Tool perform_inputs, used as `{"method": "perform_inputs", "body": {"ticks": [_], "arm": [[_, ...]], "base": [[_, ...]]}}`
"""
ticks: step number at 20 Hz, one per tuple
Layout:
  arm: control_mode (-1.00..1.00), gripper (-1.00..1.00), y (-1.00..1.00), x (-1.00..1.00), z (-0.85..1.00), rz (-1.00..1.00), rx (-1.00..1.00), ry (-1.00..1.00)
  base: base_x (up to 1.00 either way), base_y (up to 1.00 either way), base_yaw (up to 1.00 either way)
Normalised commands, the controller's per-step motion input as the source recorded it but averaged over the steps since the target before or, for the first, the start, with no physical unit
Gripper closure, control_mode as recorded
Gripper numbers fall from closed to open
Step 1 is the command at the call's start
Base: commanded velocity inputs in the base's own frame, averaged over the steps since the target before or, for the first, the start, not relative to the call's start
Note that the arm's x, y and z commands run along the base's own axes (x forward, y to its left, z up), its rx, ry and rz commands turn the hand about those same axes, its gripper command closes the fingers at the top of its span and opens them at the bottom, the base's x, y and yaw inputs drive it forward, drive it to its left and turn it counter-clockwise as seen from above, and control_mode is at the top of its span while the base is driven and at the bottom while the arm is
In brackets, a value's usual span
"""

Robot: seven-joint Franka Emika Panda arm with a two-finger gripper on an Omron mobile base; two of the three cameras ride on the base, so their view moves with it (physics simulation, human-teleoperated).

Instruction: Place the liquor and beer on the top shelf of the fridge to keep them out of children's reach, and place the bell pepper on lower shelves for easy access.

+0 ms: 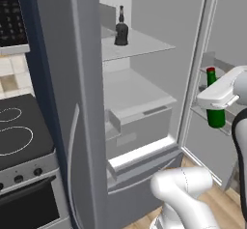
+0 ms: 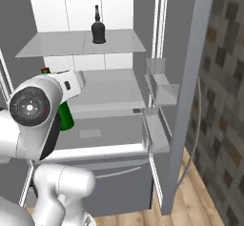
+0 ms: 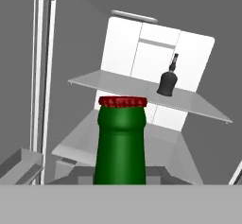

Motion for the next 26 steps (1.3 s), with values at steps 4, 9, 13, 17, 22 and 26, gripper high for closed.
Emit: {"method": "perform_inputs", "body": {"ticks": [4,9,13,17,22,26], "arm": [[1.0,1.0,0.0,0.0,0.0,0.0,0.0,0.0],[1.0,1.0,0.0,0.0,0.0,0.0,0.0,0.0],[1.0,1.0,0.0,0.0,0.0,0.0,0.0,0.0],[1.0,1.0,0.0,0.0,0.0,0.0,0.0,0.0],[1.0,1.0,0.0,0.0,0.0,0.0,0.0,0.0],[1.0,1.0,0.0,0.0,0.0,0.0,0.0,0.0]], "base": [[0.67,0.0,0.05],[0.65,0.0,0.14],[0.63,0.0,0.22],[0.55,0.0,0.23],[0.54,0.0,0.24],[0.4,0.01,0.18]]}}
